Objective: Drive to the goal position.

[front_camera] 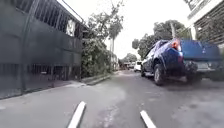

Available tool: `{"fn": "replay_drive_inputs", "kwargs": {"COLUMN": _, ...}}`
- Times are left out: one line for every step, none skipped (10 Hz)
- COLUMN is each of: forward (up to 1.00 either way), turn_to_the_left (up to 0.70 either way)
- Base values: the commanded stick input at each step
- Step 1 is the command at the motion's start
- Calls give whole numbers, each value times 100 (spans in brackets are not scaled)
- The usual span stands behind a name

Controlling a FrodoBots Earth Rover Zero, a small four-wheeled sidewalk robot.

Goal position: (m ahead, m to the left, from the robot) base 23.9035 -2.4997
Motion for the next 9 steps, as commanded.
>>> {"fn": "replay_drive_inputs", "kwargs": {"forward": 70, "turn_to_the_left": 0}}
{"fn": "replay_drive_inputs", "kwargs": {"forward": 70, "turn_to_the_left": 0}}
{"fn": "replay_drive_inputs", "kwargs": {"forward": 70, "turn_to_the_left": 0}}
{"fn": "replay_drive_inputs", "kwargs": {"forward": 70, "turn_to_the_left": 0}}
{"fn": "replay_drive_inputs", "kwargs": {"forward": 70, "turn_to_the_left": 0}}
{"fn": "replay_drive_inputs", "kwargs": {"forward": 70, "turn_to_the_left": 0}}
{"fn": "replay_drive_inputs", "kwargs": {"forward": 70, "turn_to_the_left": 0}}
{"fn": "replay_drive_inputs", "kwargs": {"forward": 70, "turn_to_the_left": 0}}
{"fn": "replay_drive_inputs", "kwargs": {"forward": 70, "turn_to_the_left": 0}}
